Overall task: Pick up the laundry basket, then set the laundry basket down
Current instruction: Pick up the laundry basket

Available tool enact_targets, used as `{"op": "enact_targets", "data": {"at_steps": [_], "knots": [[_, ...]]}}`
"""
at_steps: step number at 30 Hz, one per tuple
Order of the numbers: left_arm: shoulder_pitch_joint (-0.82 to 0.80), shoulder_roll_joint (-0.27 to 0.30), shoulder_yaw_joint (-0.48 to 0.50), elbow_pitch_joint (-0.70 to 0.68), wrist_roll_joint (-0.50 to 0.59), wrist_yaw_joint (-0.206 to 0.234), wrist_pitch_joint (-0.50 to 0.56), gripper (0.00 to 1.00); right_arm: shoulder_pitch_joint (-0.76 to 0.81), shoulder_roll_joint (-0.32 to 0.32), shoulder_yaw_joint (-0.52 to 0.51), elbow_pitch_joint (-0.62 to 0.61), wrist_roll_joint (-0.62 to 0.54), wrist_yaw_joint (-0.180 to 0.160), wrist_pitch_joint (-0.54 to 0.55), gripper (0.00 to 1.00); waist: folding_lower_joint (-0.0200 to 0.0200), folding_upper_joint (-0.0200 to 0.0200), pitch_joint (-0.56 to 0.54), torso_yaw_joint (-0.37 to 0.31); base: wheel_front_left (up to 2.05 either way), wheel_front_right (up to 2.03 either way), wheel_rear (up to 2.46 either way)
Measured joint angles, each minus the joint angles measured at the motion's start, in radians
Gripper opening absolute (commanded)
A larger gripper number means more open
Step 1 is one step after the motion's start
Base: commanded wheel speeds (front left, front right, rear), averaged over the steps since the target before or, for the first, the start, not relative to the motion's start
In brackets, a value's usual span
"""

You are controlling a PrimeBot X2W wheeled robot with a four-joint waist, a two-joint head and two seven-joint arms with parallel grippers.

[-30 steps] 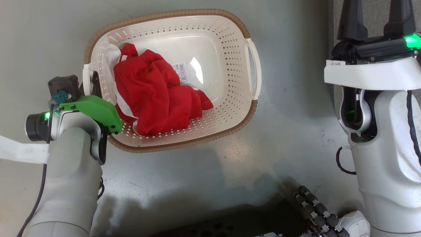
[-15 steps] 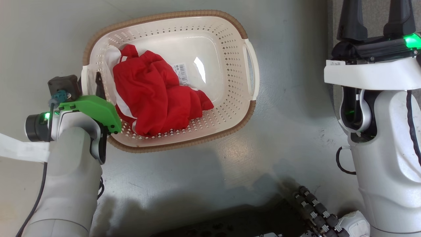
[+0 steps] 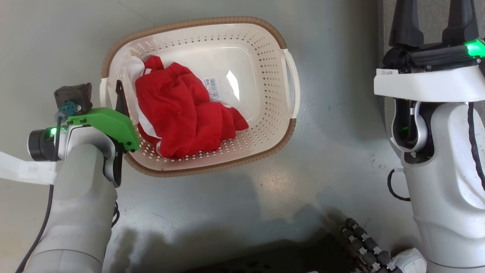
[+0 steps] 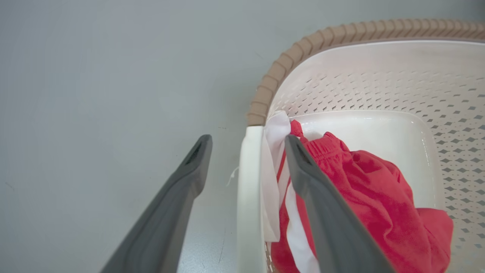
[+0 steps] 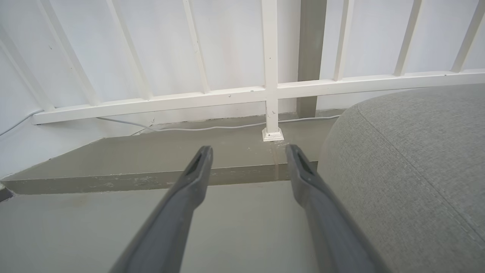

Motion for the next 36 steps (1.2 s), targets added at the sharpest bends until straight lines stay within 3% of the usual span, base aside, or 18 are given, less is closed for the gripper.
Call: {"op": "enact_targets", "data": {"at_steps": [6, 17, 36], "knots": [[0.0, 0.0, 0.009, -0.032, 0.0, 0.0, 0.0, 1.0, 0.0, 0.0, -0.007, 0.022, 0.0, 0.0, 0.0, 1.0, 0.0, 0.0, -0.027, 0.009, 0.0, 0.0, 0.0], [0.012, -0.001, 0.062, -0.259, 0.0, -0.001, -0.003, 1.0, 0.037, 0.0, -0.026, 0.089, -0.023, 0.0, 0.0, 1.0, 0.0, 0.0, -0.111, 0.031, 0.0, 0.0, 0.0], [0.265, -0.004, 0.121, -0.575, 0.053, -0.001, -0.005, 1.0, 0.203, 0.001, -0.056, 0.175, -0.05, 0.023, 0.0, 1.0, -0.0001, 0.0, -0.357, 0.08, 0.0, 0.0, 0.0]]}}
